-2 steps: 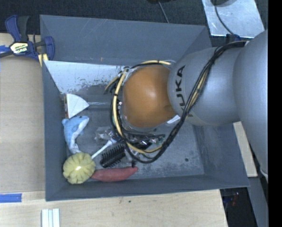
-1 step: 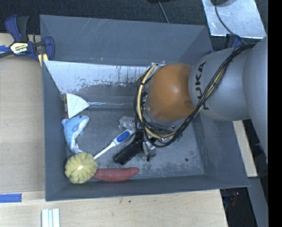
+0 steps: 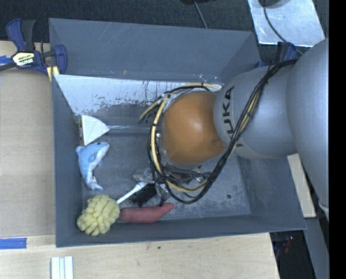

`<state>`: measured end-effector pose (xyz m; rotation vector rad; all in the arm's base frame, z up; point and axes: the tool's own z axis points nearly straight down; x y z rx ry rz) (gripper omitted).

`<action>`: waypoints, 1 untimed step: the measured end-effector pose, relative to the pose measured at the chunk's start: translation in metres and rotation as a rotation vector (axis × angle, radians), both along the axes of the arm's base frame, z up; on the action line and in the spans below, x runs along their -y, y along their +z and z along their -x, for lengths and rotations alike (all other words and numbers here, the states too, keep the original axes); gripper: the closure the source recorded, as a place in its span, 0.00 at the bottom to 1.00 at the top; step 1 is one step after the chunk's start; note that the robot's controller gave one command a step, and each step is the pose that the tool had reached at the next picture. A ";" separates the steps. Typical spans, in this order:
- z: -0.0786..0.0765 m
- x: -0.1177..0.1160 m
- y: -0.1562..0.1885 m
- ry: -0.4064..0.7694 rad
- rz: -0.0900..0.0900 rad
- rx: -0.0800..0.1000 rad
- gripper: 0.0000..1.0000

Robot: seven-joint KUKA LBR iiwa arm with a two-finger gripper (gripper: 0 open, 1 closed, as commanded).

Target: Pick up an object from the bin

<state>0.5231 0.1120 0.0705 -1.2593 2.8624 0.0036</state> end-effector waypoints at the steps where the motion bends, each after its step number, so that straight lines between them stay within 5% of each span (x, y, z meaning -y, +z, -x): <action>1: 0.000 0.000 0.000 0.000 0.000 0.000 1.00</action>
Offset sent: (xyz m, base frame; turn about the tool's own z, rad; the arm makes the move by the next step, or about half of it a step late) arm 0.0000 0.0001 0.0940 0.0002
